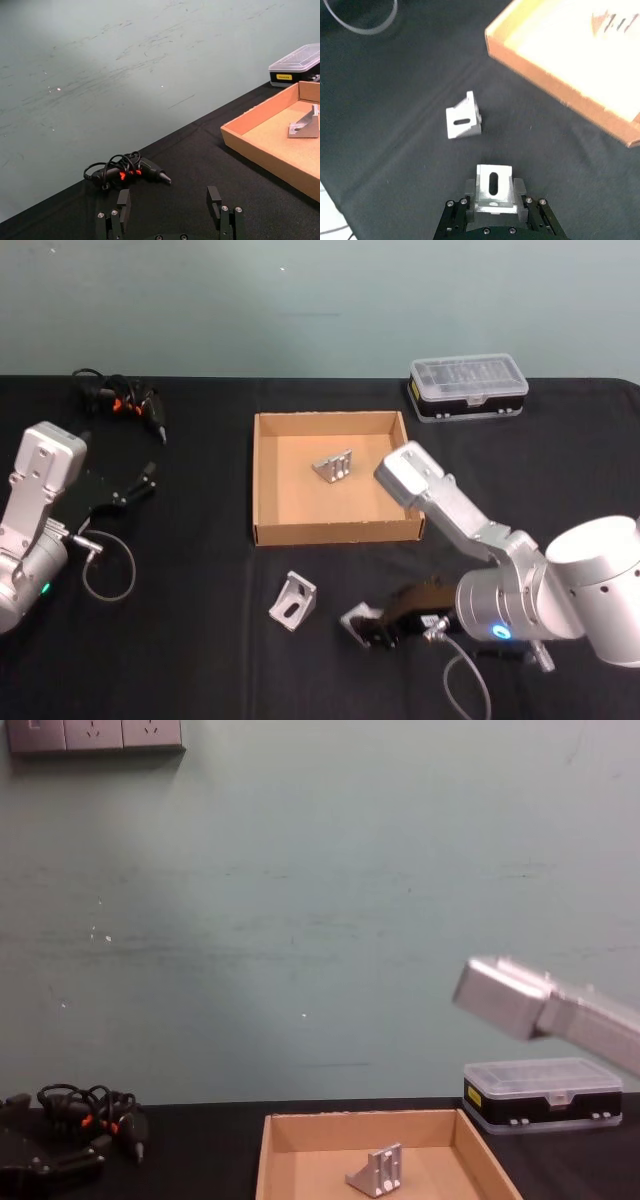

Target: Use one hand to pick up the angle iron from the table and place it into the box.

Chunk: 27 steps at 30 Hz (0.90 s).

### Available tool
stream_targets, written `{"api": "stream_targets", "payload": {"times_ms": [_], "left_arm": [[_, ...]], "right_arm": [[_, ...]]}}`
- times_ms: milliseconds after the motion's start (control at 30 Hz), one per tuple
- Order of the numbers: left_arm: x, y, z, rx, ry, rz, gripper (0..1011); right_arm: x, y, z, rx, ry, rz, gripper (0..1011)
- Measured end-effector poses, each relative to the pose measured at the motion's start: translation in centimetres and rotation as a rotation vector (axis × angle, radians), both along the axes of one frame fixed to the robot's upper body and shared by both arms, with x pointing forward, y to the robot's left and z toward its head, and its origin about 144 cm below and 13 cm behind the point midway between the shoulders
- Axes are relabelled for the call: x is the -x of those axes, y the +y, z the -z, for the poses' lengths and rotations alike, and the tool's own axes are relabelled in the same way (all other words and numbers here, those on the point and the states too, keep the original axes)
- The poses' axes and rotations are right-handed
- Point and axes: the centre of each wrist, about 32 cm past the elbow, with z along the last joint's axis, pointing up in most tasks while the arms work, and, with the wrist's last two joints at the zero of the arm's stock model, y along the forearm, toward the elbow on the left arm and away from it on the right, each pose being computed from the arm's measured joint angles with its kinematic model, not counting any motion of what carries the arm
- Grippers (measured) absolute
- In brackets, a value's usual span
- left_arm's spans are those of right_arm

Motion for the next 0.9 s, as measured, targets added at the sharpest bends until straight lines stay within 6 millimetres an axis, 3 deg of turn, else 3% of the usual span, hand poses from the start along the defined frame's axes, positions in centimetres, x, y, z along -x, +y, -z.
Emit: {"api": "stream_targets", "payload": {"times_ms": [267,533,900], "left_arm": [[0.0,0.0,0.0,0.000,0.000,0.000,1000],[0.0,0.0,0.0,0.000,0.000,0.000,1000],[0.0,0.0,0.0,0.000,0.000,0.000,1000]], "right_arm": [[-0.7,0.0,-2.1,-0.035,-0.112,-0.010,460],[-3.6,-0.3,-4.2,-0.057,-0.212,0.019,460],[-8.7,-0.2,-3.5,-0.029,-0.241,0.097,460]]}}
